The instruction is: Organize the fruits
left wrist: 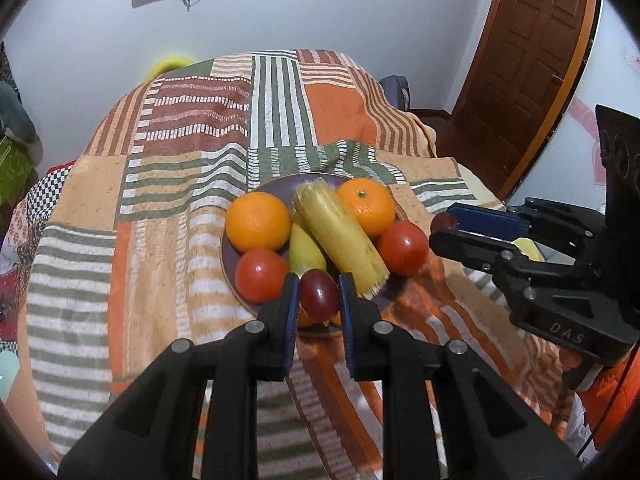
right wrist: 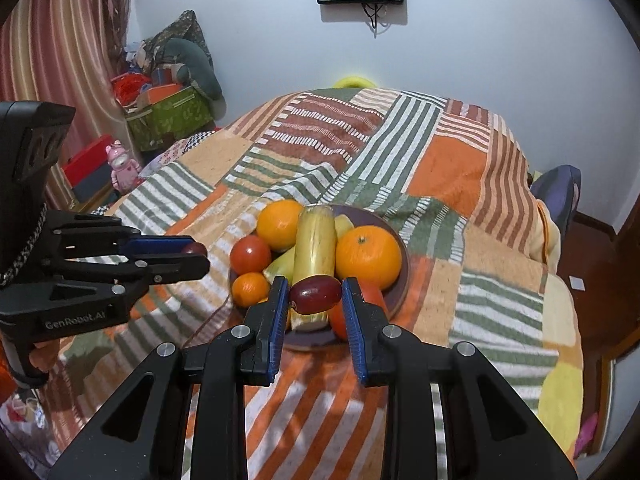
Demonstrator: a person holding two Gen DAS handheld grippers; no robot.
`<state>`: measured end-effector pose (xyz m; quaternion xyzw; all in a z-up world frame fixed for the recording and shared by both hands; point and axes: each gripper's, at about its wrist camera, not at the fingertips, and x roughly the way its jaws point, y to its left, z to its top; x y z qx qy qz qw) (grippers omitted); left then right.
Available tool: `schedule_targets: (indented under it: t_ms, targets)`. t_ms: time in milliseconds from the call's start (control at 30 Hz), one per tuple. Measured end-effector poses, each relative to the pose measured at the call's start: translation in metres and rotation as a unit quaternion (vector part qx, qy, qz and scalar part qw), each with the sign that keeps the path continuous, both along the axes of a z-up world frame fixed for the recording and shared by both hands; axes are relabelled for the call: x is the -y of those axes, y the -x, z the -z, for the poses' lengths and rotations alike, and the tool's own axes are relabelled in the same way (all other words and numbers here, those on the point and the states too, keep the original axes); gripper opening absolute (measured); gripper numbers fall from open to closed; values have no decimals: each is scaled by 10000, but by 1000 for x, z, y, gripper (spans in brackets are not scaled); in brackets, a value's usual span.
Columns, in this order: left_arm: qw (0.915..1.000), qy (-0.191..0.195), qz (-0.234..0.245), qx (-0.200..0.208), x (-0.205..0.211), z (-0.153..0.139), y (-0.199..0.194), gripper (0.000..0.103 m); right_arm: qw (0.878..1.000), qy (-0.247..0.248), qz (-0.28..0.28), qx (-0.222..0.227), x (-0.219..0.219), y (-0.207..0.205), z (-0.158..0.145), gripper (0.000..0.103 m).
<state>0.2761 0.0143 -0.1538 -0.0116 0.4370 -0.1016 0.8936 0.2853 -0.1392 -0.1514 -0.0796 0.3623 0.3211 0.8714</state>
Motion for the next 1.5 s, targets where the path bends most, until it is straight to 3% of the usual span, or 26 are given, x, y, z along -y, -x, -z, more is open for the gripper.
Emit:
schedule_targets:
  t_ms: [467, 600, 733, 867, 1100, 1400, 1500]
  targets:
    - [9994, 225, -144, -240, -2, 35, -48, 19, 9996, 131, 16, -232, -17, -39, 32, 25]
    - [9988, 208, -220, -373, -2, 40, -50, 44, 9994, 253, -13, -240, -20, -43, 37, 27]
    - [9994, 20, -264, -226, -3, 33, -42, 44, 9995, 239, 80, -178, -17, -42, 35, 39]
    - [9993, 15, -363, 14, -9, 11, -27, 44, 9998, 107, 161, -41, -8, -35, 19, 41]
    - [9940, -44, -643, 888, -11, -57, 17, 44, 9977, -328, 433, 414, 17, -8, -36, 41]
    - [9729, 142, -772, 2177, -3, -156, 107, 44, 9843, -978, 715, 1285, 45, 67, -119, 41]
    - [9656, 159, -762, 2482, 2, -176, 134, 44, 9785, -1190, 725, 1524, 50, 94, -139, 41]
